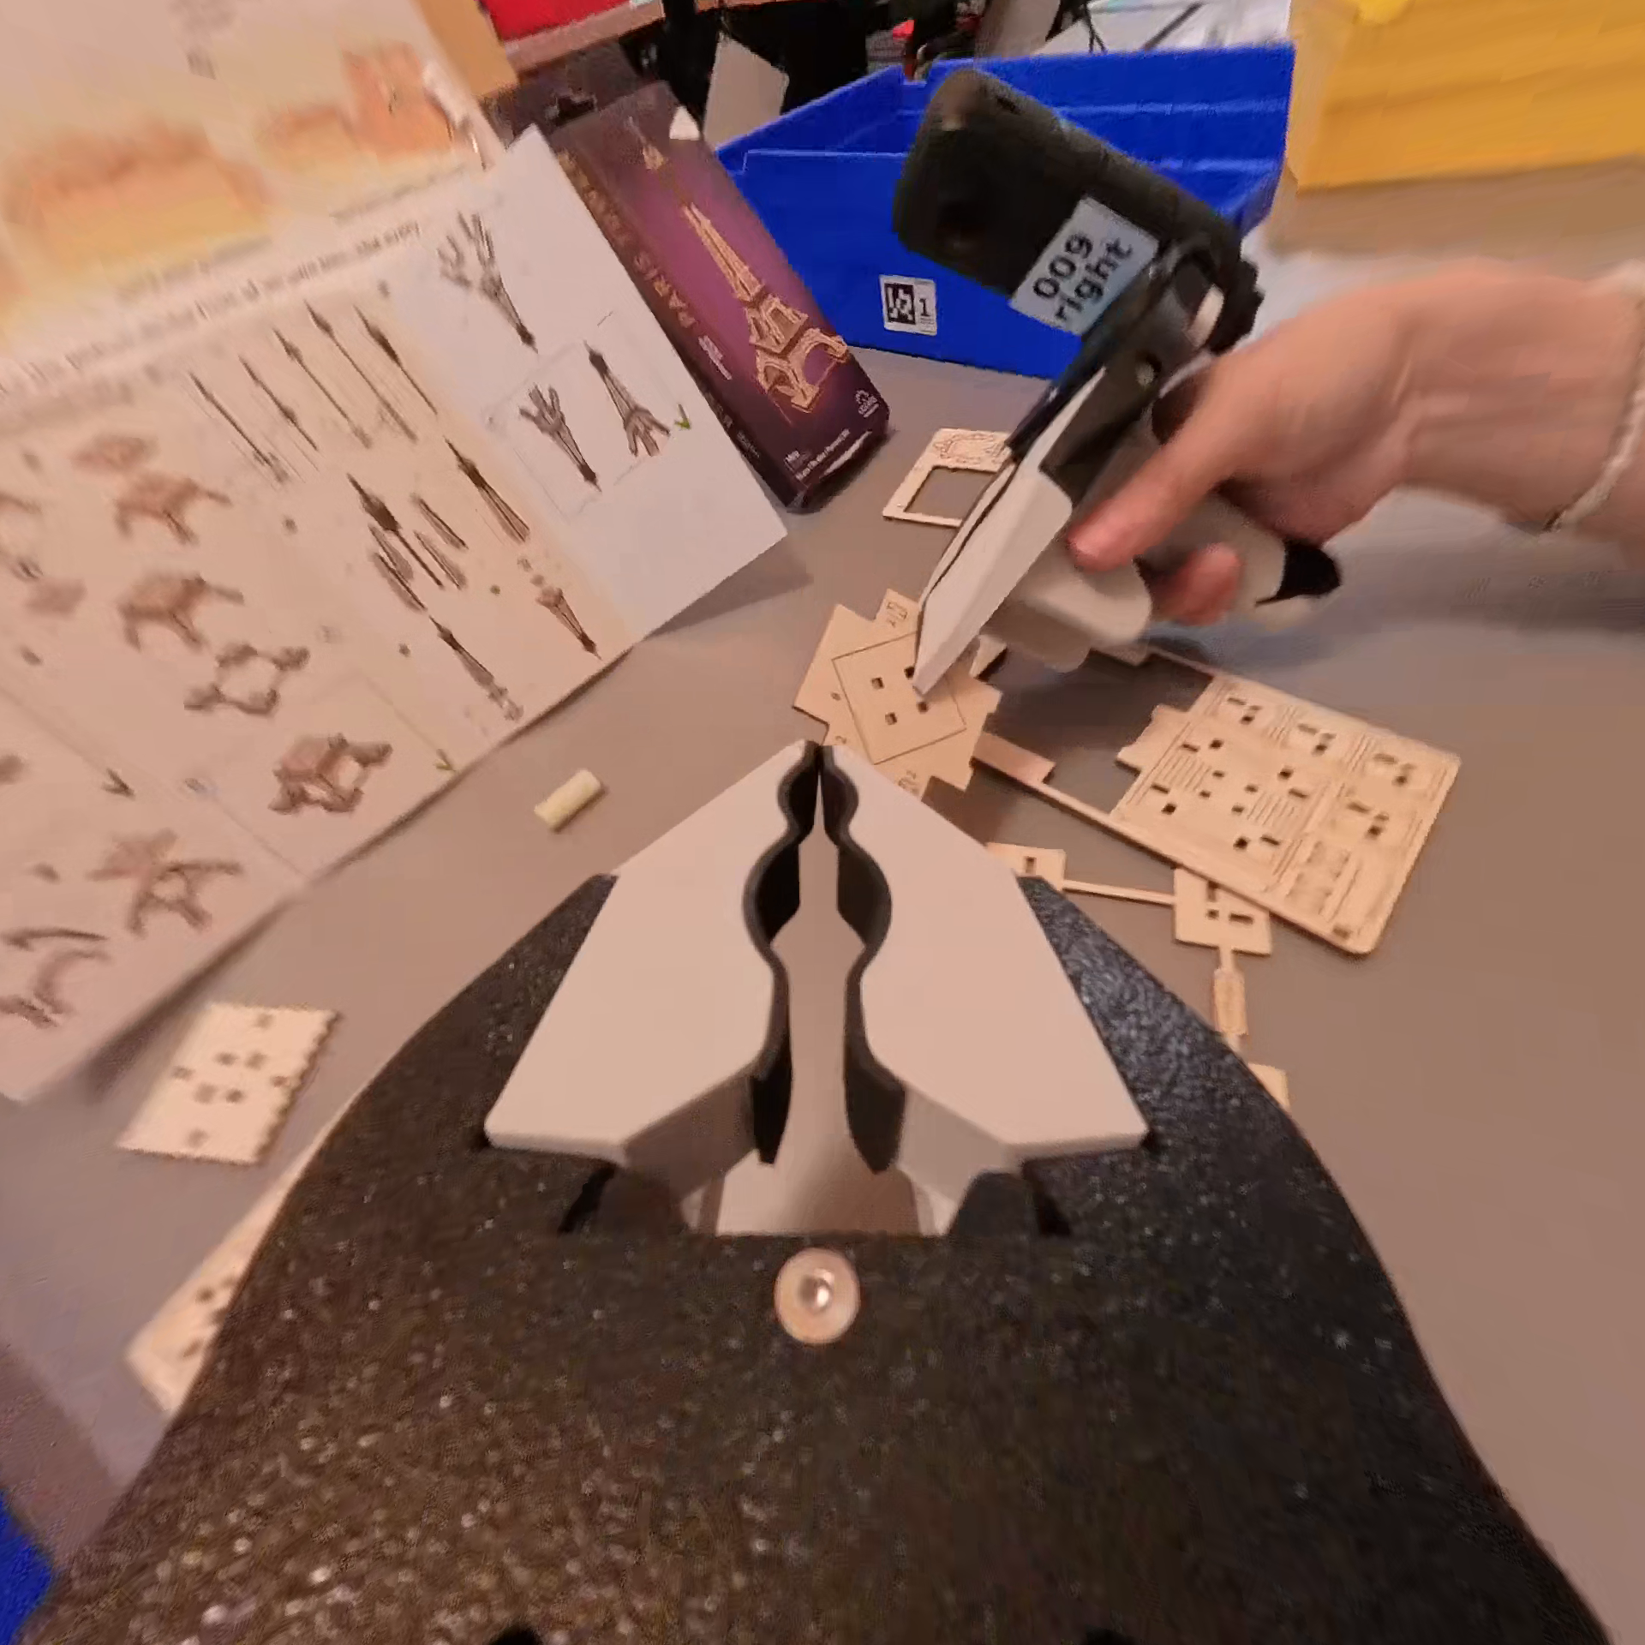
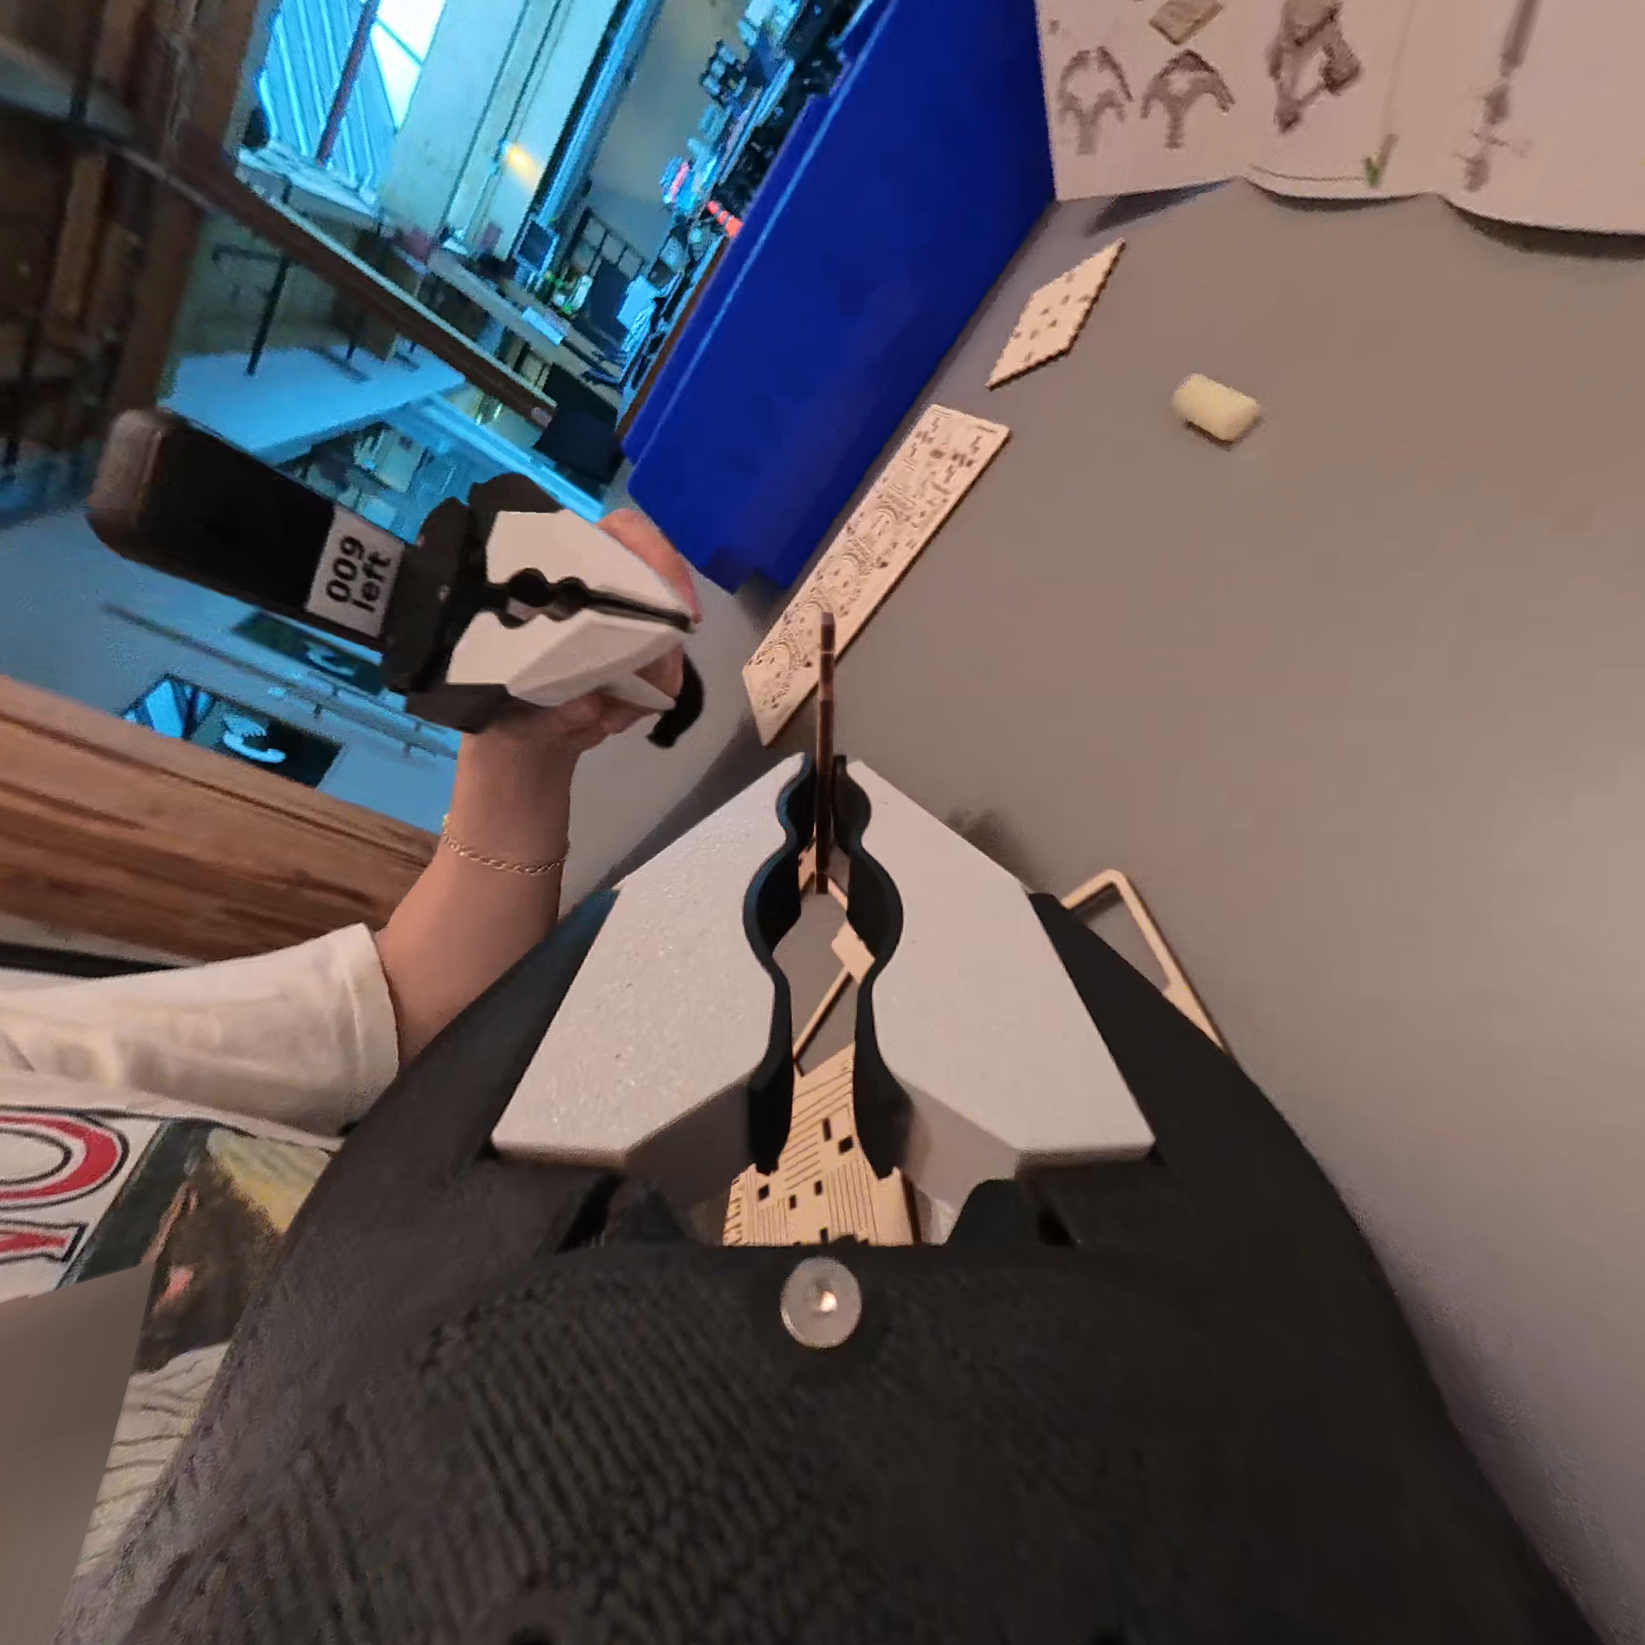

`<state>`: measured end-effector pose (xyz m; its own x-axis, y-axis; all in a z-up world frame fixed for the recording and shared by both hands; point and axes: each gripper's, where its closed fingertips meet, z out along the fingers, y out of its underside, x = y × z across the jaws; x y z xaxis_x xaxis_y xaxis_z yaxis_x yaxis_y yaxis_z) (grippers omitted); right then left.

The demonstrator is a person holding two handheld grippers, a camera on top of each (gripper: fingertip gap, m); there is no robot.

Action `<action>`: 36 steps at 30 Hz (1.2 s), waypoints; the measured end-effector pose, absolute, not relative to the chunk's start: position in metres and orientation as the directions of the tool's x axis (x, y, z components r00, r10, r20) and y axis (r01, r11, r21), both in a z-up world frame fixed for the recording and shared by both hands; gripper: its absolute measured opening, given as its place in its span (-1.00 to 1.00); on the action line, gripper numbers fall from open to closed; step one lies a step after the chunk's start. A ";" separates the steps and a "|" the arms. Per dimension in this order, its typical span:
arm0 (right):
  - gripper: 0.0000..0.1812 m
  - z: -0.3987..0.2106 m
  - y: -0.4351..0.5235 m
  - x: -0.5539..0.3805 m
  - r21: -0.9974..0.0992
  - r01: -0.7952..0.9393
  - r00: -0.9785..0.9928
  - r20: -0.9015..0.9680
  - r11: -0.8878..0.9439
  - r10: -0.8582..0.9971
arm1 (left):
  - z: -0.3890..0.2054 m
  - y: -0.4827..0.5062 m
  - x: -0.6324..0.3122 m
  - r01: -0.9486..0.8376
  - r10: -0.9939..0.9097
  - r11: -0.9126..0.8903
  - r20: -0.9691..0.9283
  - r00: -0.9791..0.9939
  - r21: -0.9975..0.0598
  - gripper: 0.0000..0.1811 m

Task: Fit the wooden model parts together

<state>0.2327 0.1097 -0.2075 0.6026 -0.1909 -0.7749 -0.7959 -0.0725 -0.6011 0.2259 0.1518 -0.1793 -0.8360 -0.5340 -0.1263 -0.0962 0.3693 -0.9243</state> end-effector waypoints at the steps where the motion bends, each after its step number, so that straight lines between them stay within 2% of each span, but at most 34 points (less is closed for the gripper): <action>1: -1.00 -0.212 0.110 0.233 -0.590 -0.805 0.590 -0.782 -0.069 -0.200 | -0.182 0.151 0.225 -0.146 -0.532 0.350 -0.067 -0.844 -0.925 -1.00; 3: -0.99 -0.223 0.113 0.230 -0.579 -0.809 0.584 -0.776 -0.098 -0.239 | -0.194 0.150 0.225 -0.215 -0.527 0.378 -0.018 -0.850 -0.901 -1.00; 6: -0.99 -0.238 0.115 0.230 -0.569 -0.811 0.582 -0.761 -0.137 -0.287 | -0.217 0.154 0.233 -0.254 -0.538 0.488 -0.058 -0.841 -0.835 -1.00; 16: -0.99 -0.244 0.118 0.231 -0.536 -0.833 0.550 -0.779 -0.137 -0.301 | -0.237 0.146 0.239 -0.221 -0.462 0.668 -0.163 -0.872 -0.711 -1.00; 20: -0.99 -0.241 0.119 0.226 -0.585 -0.795 0.604 -0.744 -0.158 -0.284 | -0.236 0.149 0.244 -0.289 -0.534 0.601 -0.105 -0.839 -0.745 -1.00; 23: -0.99 -0.233 0.118 0.224 -0.593 -0.795 0.606 -0.761 -0.131 -0.234 | -0.236 0.146 0.236 -0.408 -0.538 0.478 0.109 -0.836 -0.778 -0.81; 26: -0.99 -0.225 0.117 0.222 -0.613 -0.782 0.622 -0.759 -0.109 -0.195 | -0.231 0.144 0.228 -0.486 -0.506 0.379 0.264 -0.821 -0.788 -0.87; 28: -0.99 -0.226 0.118 0.222 -0.619 -0.777 0.629 -0.751 -0.116 -0.202 | -0.225 0.144 0.228 -0.490 -0.504 0.320 0.292 -0.813 -0.811 -1.00; 33: -0.99 -0.223 0.120 0.218 -0.640 -0.757 0.653 -0.734 -0.130 -0.185 | -0.225 0.141 0.221 -0.532 -0.462 0.280 0.374 -0.804 -0.799 -1.00; 35: -0.99 -0.222 0.120 0.219 -0.644 -0.756 0.654 -0.733 -0.121 -0.186 | -0.224 0.145 0.224 -0.526 -0.487 0.276 0.354 -0.798 -0.805 -0.93; 36: -0.99 -0.220 0.120 0.218 -0.649 -0.752 0.659 -0.733 -0.115 -0.171 | -0.225 0.150 0.229 -0.526 -0.517 0.270 0.340 -0.786 -0.806 -0.80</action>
<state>0.2183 0.1198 -0.2198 0.6586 -0.1705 -0.7329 -0.7521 -0.1153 -0.6489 0.2288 0.1499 -0.2248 -0.7855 -0.5172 0.3398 -0.5263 0.2696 -0.8064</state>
